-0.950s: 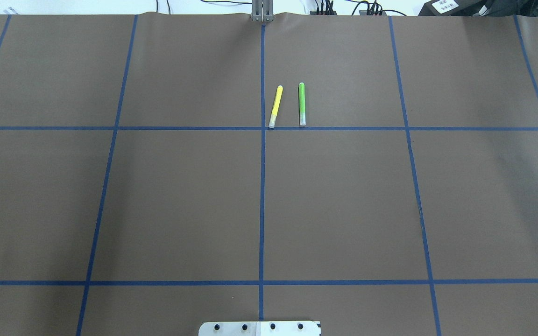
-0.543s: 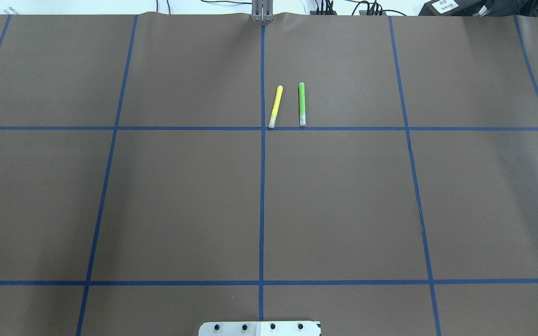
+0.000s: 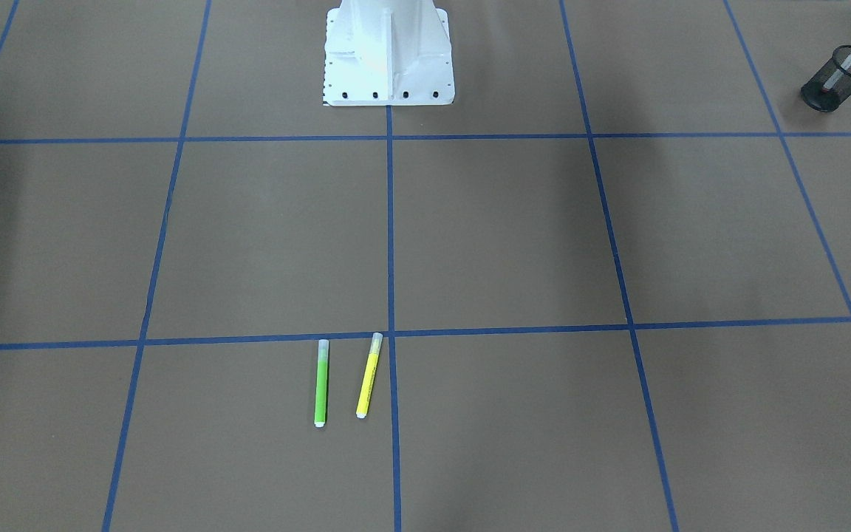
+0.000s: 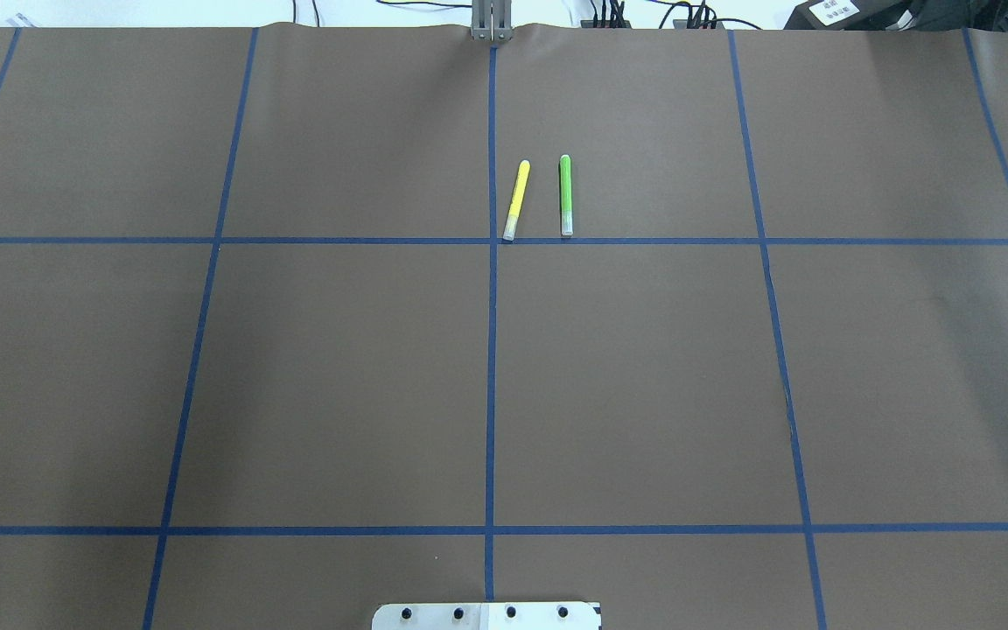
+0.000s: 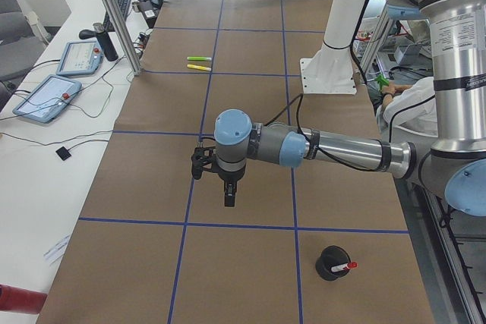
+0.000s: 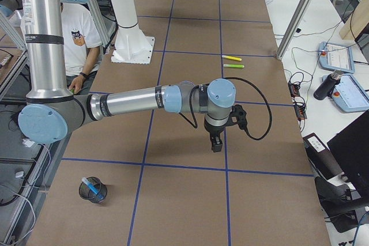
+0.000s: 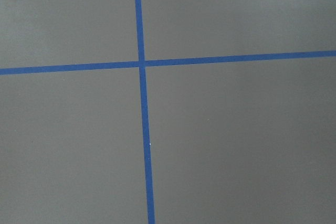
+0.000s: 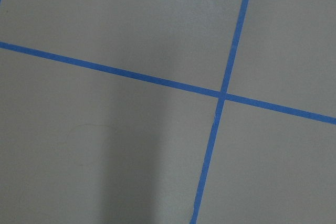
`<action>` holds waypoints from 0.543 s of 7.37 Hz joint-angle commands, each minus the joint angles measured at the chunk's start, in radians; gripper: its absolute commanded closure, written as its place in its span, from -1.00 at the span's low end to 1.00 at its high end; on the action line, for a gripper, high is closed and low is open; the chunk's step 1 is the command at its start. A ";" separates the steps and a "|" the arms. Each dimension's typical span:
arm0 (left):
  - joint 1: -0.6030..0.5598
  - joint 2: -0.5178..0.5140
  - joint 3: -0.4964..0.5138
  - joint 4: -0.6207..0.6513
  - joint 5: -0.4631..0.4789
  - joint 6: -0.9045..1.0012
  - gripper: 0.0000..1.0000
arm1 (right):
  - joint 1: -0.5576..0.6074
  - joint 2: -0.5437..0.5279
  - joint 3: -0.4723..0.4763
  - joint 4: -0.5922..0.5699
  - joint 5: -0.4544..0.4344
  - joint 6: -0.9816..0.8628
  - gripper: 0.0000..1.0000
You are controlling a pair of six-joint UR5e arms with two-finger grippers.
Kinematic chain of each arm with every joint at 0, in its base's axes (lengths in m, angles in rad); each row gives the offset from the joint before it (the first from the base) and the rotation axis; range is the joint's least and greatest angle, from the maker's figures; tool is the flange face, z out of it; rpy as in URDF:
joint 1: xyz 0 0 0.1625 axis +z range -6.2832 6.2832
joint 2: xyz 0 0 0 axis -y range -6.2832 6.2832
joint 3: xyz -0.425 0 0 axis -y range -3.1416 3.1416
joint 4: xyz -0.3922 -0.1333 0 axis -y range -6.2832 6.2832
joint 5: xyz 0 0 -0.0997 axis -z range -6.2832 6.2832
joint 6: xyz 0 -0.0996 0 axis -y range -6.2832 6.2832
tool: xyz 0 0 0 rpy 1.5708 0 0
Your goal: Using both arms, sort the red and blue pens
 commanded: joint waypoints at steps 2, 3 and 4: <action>-0.001 -0.019 -0.015 0.085 -0.080 0.001 -1.00 | -0.050 0.001 0.011 0.001 -0.003 0.079 -1.00; -0.002 -0.008 -0.001 0.075 -0.079 0.003 -1.00 | -0.059 0.003 0.013 0.002 -0.003 0.089 -1.00; -0.002 -0.007 0.022 0.070 -0.079 0.007 -1.00 | -0.061 0.003 0.028 0.002 -0.003 0.092 -1.00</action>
